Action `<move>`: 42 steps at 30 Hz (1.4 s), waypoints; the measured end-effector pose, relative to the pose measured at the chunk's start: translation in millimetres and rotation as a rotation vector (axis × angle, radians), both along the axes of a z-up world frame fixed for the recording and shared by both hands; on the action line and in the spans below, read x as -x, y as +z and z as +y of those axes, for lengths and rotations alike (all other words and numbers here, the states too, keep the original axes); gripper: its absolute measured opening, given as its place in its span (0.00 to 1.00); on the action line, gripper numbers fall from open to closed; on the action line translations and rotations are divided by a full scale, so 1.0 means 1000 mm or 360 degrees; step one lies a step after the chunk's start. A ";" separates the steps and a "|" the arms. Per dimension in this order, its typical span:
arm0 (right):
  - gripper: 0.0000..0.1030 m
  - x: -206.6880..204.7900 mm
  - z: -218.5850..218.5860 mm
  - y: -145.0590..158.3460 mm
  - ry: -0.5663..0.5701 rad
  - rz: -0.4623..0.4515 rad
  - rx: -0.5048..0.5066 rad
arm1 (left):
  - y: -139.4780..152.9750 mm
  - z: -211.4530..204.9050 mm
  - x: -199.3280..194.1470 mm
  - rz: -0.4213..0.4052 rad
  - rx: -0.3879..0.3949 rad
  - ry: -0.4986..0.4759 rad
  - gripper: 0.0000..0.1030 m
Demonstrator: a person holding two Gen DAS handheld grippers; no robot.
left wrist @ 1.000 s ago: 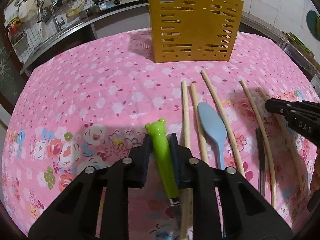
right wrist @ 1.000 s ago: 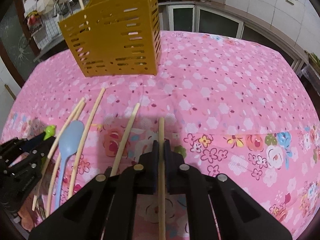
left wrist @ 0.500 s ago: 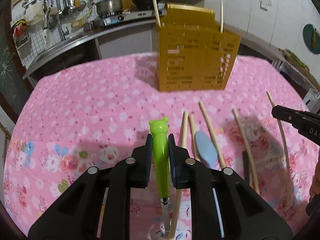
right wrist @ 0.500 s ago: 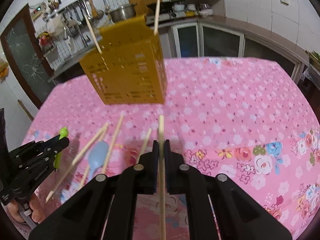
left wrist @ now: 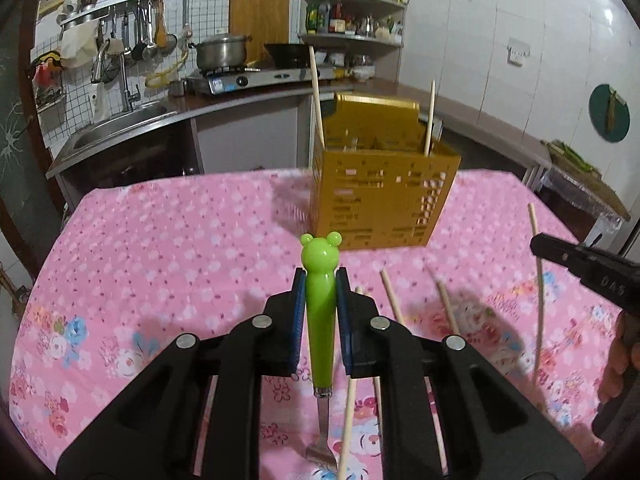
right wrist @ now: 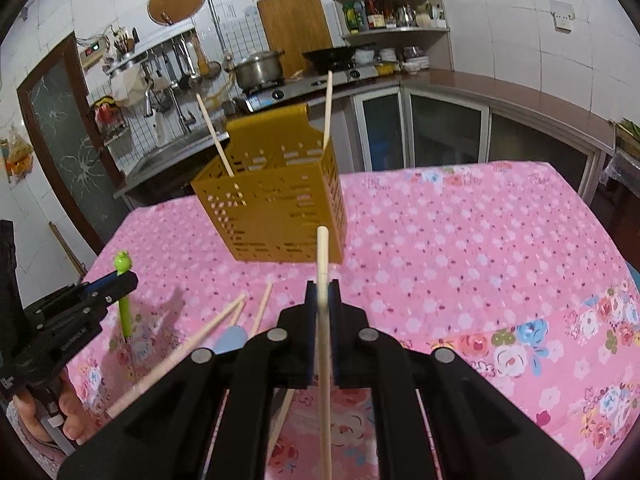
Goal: Organize utensils
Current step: 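Carry the fork and chopstick over the yellow holder with both grippers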
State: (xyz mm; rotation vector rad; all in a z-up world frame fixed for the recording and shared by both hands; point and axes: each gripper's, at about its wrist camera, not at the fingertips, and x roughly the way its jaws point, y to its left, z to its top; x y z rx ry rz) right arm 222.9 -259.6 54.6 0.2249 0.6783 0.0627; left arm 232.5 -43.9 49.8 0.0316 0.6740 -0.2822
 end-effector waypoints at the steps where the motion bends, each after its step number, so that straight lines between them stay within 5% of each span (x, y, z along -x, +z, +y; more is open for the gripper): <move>1: 0.06 0.000 0.000 0.001 -0.0003 -0.0005 0.0005 | 0.004 0.002 -0.001 -0.0009 0.0014 -0.0007 0.13; 21: 0.06 -0.017 -0.010 0.041 -0.0072 -0.0302 -0.0046 | 0.048 0.009 -0.019 -0.0246 0.0059 0.0004 0.12; 36: 0.06 -0.067 -0.020 0.144 -0.0144 -0.0773 -0.0067 | 0.170 -0.012 -0.048 -0.0488 0.0036 -0.0049 0.12; 42: 0.06 -0.099 -0.011 0.159 -0.0165 -0.0937 -0.0057 | 0.183 -0.034 -0.071 -0.0485 0.0019 -0.0095 0.12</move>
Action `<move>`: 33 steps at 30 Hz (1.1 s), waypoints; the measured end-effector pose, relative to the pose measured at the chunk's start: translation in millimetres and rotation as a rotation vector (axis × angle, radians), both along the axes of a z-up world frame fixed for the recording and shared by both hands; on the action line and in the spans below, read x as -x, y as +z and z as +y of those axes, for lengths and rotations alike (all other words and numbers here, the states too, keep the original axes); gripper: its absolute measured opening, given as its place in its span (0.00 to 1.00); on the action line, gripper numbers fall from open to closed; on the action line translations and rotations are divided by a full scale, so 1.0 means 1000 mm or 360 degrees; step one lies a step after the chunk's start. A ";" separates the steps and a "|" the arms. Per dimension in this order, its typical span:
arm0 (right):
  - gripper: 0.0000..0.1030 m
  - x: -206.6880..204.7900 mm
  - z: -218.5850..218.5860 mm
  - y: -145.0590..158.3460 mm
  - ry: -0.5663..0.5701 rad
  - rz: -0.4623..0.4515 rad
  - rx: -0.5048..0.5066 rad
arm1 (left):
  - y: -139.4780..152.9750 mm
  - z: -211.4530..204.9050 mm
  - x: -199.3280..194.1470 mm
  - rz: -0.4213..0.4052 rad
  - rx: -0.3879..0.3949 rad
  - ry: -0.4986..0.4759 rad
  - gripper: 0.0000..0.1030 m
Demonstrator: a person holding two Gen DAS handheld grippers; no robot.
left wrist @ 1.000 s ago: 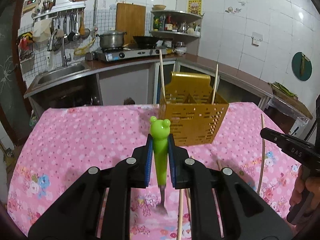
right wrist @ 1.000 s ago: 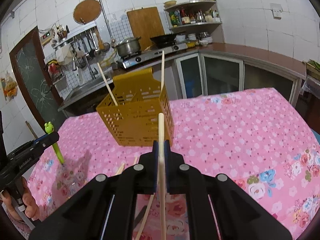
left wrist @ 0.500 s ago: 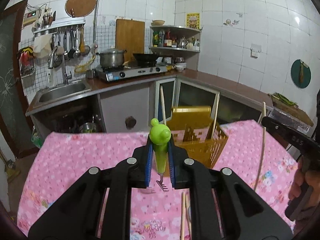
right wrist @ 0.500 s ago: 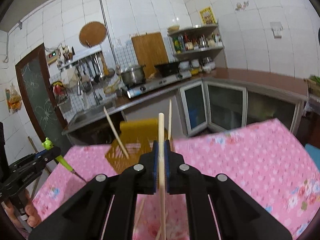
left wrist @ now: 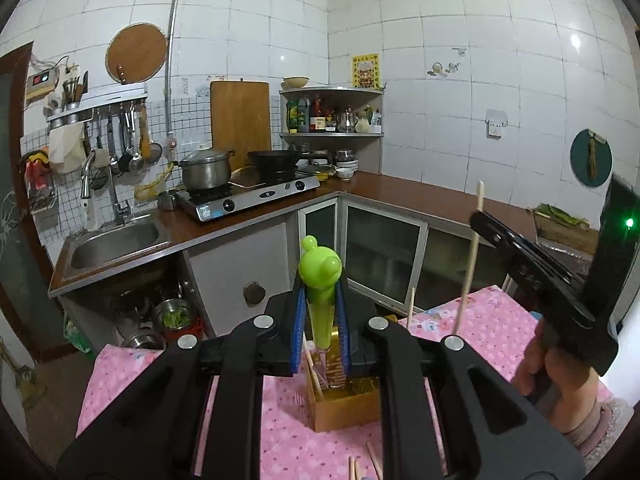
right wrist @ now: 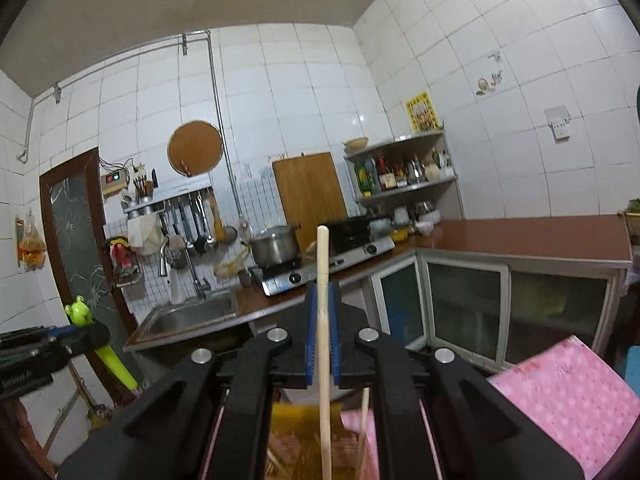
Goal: Organize utensils
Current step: 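Carry the fork and chopstick over the yellow holder with both grippers, then drop the fork and chopstick into the holder, opening both grippers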
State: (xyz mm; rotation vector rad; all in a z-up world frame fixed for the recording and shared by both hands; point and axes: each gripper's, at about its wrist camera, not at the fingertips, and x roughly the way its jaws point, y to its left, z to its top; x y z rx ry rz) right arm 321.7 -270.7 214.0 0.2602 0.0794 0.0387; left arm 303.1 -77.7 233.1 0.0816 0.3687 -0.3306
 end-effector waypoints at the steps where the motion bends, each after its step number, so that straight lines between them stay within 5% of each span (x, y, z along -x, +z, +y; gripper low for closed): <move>1: 0.06 -0.006 0.001 0.000 -0.0014 -0.0025 0.0017 | -0.003 -0.005 -0.005 -0.0005 -0.0021 -0.0003 0.12; 17: 0.06 -0.058 -0.001 -0.098 0.0076 0.0136 0.0083 | -0.125 -0.022 -0.067 0.0184 -0.0070 0.0004 0.12; 26: 0.06 -0.046 0.011 -0.133 0.0086 0.0268 0.0157 | -0.152 -0.009 -0.064 0.0222 0.0043 0.0018 0.13; 33: 0.07 -0.036 0.014 -0.130 0.0101 0.0362 0.0151 | -0.149 -0.004 -0.058 0.0243 0.0115 0.0031 0.14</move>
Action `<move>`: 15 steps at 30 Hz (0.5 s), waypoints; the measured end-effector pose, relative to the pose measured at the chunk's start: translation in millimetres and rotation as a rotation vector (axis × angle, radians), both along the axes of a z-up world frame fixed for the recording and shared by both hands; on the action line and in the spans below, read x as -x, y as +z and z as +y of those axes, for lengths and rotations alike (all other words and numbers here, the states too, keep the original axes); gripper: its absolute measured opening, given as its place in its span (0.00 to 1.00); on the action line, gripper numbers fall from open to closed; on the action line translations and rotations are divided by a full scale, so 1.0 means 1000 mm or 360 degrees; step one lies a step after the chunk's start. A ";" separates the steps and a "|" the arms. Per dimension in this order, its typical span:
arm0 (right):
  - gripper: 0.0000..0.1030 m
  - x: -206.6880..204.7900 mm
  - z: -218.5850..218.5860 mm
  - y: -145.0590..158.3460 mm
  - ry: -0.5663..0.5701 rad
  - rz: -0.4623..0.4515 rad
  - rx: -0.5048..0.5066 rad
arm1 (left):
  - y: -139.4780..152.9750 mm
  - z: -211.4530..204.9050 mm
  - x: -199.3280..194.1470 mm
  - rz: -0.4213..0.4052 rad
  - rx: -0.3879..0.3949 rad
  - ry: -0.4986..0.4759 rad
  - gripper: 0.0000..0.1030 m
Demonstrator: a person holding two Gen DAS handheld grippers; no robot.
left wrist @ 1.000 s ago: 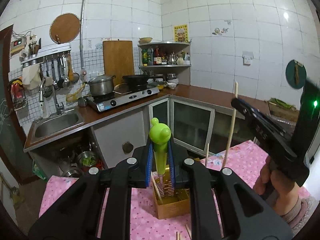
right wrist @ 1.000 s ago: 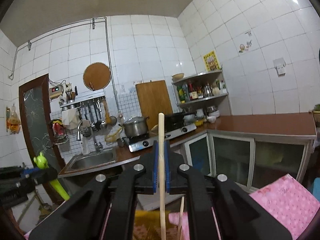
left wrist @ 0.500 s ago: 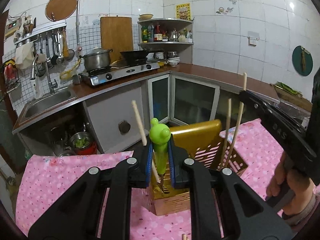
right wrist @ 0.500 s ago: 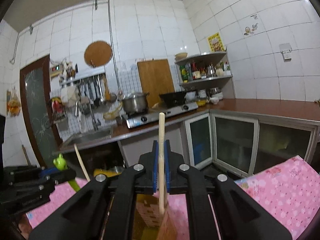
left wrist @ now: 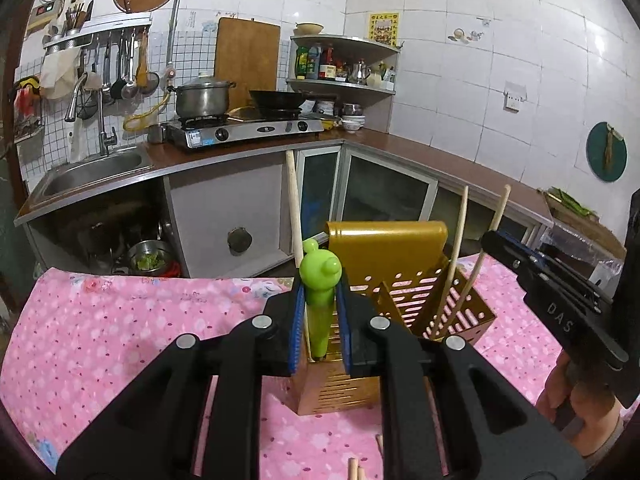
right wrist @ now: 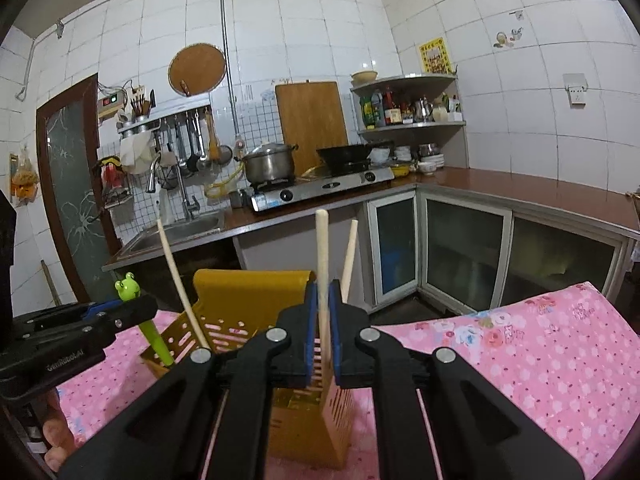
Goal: Organize utensils
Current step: 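Drop the fork and chopstick into the holder, opening both grippers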
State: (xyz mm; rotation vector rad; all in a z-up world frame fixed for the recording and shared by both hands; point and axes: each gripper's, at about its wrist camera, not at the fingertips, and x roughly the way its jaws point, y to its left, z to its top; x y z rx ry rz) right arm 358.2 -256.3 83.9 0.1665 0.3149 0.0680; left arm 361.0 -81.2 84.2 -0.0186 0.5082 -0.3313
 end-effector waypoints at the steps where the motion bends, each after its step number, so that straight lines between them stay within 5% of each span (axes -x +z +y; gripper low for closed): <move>1: 0.07 0.002 0.001 0.004 -0.0005 0.0012 0.0016 | 0.006 0.001 0.005 -0.0020 0.0002 0.0002 0.21; 3: 0.14 0.008 0.002 0.009 -0.0003 0.0031 0.0031 | 0.016 0.004 0.014 -0.0070 -0.0004 0.0031 0.36; 5: 0.37 0.015 0.003 0.015 -0.0021 0.0055 0.0049 | 0.027 0.008 0.024 -0.0101 -0.0003 0.0048 0.41; 15: 0.39 0.065 0.002 0.030 -0.0119 0.0096 0.0133 | 0.043 0.040 0.072 -0.0099 -0.0045 0.0150 0.80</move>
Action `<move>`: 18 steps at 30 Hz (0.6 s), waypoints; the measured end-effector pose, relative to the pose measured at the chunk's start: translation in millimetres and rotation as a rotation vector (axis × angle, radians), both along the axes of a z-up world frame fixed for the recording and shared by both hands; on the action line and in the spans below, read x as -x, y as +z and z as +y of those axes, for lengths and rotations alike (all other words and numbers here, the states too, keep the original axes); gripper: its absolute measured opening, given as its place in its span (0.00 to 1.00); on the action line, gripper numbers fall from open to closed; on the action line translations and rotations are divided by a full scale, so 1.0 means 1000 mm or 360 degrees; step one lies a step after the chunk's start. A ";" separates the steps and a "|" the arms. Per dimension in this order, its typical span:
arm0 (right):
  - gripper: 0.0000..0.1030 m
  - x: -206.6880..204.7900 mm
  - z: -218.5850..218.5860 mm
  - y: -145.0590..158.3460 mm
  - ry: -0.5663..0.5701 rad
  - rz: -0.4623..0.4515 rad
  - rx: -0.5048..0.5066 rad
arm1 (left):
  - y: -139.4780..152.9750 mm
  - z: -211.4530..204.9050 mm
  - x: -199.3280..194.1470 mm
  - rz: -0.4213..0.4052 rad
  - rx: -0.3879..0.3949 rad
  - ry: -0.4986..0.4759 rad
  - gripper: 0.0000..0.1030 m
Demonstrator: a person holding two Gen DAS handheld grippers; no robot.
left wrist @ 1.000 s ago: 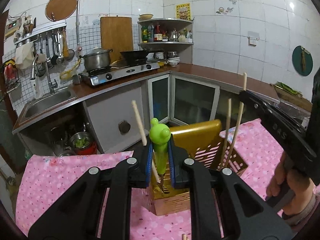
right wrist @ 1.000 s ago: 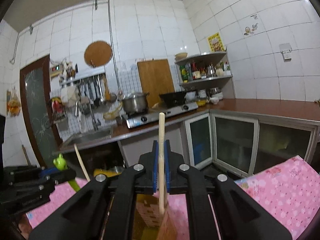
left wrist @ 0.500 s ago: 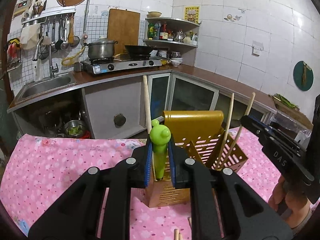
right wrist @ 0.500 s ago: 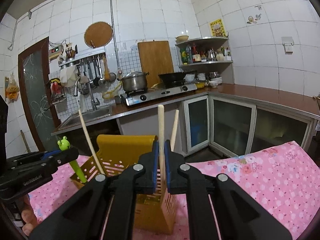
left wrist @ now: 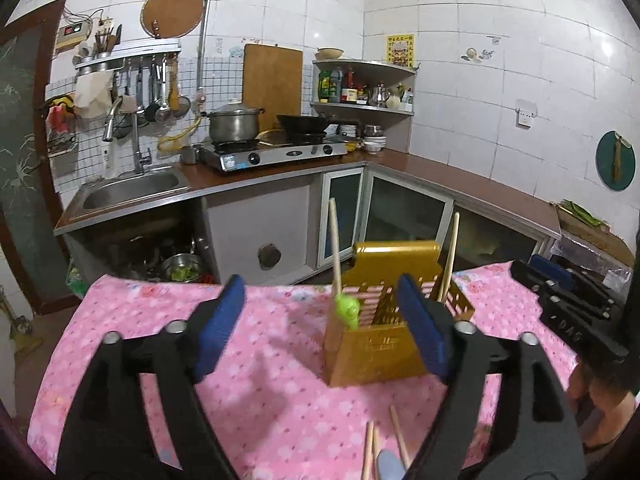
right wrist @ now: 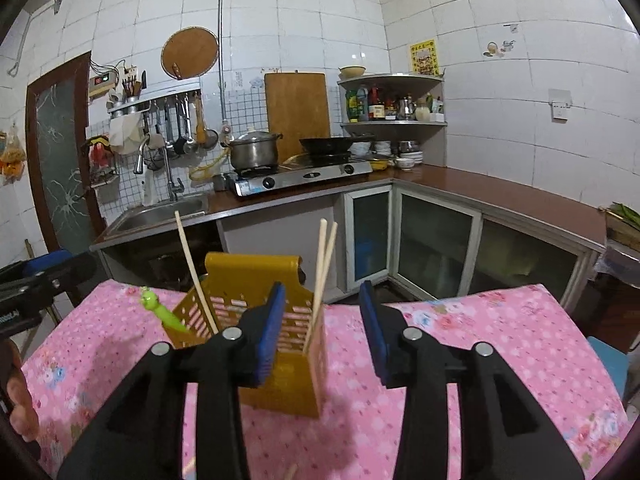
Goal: Organize utensils
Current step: 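Drop the fork and chopstick into the holder, opening both grippers, then move both grippers back toward the remaining utensils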
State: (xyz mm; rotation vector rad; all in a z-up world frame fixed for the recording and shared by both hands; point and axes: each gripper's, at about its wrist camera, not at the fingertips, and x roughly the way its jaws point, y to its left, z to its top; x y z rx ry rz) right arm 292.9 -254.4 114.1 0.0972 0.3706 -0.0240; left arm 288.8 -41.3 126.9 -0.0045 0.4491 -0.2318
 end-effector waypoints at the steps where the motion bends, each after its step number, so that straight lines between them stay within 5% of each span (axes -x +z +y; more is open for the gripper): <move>1: 0.40 0.008 -0.002 -0.002 -0.0017 0.0015 -0.0008 | -0.003 0.003 0.004 0.0005 0.0005 0.0002 0.83; 8: 0.41 0.042 -0.005 -0.028 -0.0051 0.0138 -0.0076 | -0.035 0.017 0.026 0.0126 0.0022 -0.0002 0.94; 18: 0.41 0.058 0.014 -0.088 -0.0054 0.0377 -0.0068 | -0.091 0.014 0.034 0.0327 -0.0088 0.0001 0.95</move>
